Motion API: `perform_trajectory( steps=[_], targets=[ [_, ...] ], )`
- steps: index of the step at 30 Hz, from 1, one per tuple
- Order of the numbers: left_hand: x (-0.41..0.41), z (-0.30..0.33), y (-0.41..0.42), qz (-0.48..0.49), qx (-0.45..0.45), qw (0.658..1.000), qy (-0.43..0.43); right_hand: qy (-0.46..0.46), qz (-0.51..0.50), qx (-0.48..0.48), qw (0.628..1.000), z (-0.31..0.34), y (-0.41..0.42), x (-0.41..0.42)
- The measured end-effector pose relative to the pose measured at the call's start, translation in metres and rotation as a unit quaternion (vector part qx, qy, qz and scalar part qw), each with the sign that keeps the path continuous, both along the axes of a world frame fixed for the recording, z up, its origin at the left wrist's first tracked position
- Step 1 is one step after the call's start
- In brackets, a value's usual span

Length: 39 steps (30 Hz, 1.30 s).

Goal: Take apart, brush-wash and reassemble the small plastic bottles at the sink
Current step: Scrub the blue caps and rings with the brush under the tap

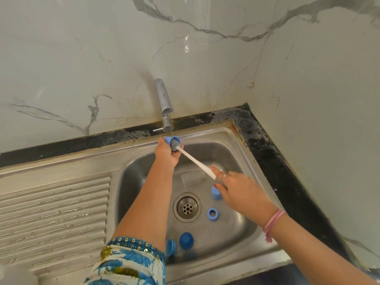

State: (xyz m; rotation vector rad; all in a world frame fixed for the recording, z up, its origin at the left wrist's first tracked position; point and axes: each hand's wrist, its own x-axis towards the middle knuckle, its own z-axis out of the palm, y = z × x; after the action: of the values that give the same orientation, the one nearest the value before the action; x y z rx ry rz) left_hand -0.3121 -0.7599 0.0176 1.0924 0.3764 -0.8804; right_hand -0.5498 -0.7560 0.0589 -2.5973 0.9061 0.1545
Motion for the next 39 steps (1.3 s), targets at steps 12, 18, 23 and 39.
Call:
perform_trajectory(
  steps=[12, 18, 23, 39],
  targets=[
    [-0.003, -0.006, 0.015, 0.005, -0.129, 0.992, 0.014, -0.293, -0.288, 0.541, 0.734, 0.034, -0.018, -0.021],
    [-0.014, -0.005, 0.005, 0.001, -0.127, 0.992, 0.0, -0.159, -0.113, 0.167, 0.967, 0.017, 0.023, -0.009],
    [-0.016, -0.013, 0.011, -0.051, -0.112, 0.989, -0.08, -0.137, -0.095, 0.067, 0.984, 0.008, 0.039, 0.006],
    [-0.013, -0.015, 0.021, -0.181, -0.058, 0.962, -0.198, -0.185, -0.143, 0.208, 0.95, 0.026, 0.008, 0.019]
  ],
)
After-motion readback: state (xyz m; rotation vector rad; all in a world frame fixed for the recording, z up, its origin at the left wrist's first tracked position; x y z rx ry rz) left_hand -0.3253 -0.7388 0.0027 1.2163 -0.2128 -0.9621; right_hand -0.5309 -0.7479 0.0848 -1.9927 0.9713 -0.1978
